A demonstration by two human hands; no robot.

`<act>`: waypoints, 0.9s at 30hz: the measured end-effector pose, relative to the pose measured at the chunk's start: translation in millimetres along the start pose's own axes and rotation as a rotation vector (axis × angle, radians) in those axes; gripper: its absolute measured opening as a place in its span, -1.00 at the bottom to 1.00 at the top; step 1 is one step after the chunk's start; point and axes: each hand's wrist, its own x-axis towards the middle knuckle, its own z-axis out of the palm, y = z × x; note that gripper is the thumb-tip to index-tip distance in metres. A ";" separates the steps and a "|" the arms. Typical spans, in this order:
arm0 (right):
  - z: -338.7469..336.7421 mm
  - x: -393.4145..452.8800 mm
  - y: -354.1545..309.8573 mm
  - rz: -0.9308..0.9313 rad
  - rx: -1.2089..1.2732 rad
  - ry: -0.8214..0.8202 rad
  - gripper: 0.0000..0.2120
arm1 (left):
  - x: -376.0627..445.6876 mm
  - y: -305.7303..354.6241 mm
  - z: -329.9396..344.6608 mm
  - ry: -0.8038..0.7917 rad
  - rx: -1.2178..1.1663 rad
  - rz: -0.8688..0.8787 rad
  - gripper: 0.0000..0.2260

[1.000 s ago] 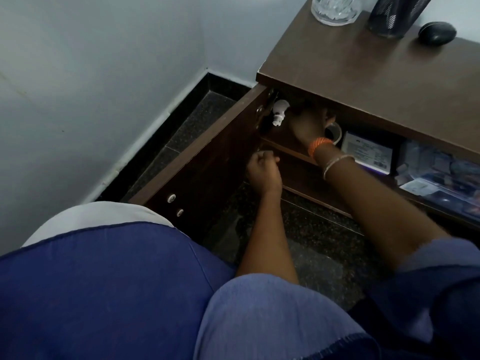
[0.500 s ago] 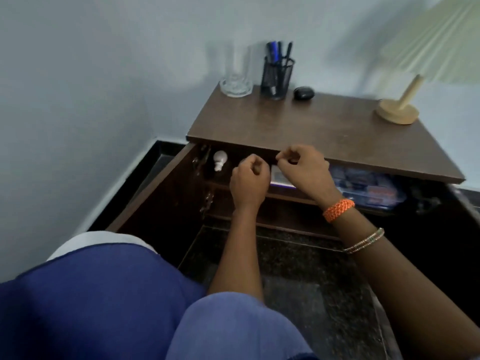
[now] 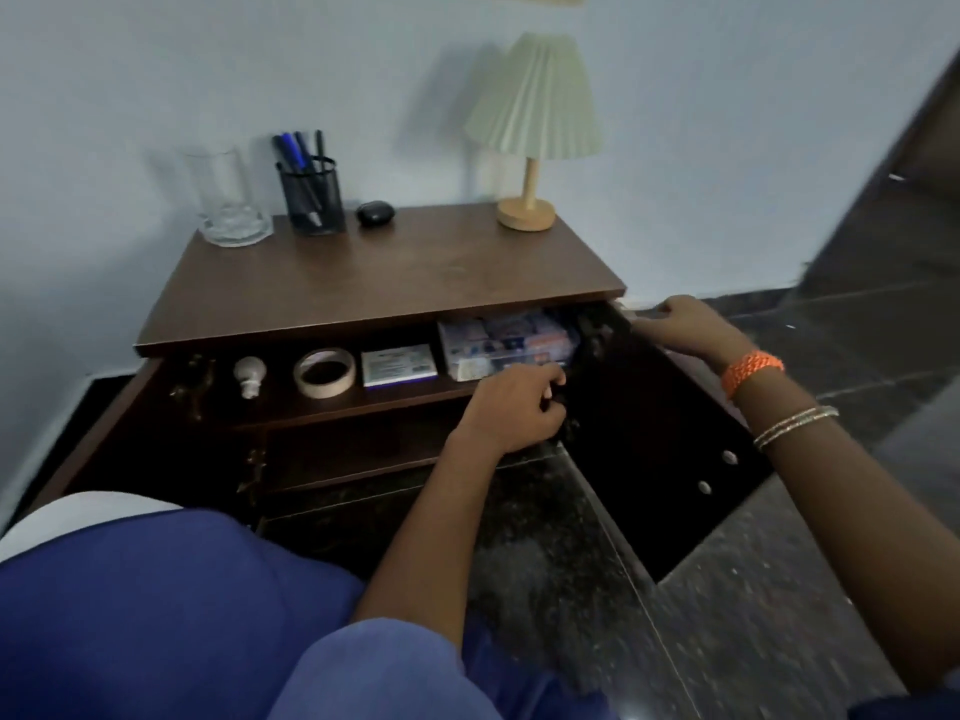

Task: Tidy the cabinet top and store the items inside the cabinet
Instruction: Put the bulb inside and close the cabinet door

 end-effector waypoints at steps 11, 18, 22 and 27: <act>10.4 0.6 55.5 0.321 0.134 -0.408 -0.83 | -8.9 29.1 50.0 -0.314 0.092 0.106 -0.44; 22.3 -6.3 48.9 0.337 0.239 -0.363 -0.80 | -12.5 41.4 64.6 -0.324 0.067 0.145 -0.23; 45.3 -16.6 38.9 0.373 0.511 -0.313 -0.85 | -12.6 54.3 70.2 -0.316 -0.007 0.121 -0.07; 86.6 -20.3 18.1 0.363 0.785 -0.215 -0.76 | -17.4 49.2 72.6 -0.261 -0.308 -0.038 0.00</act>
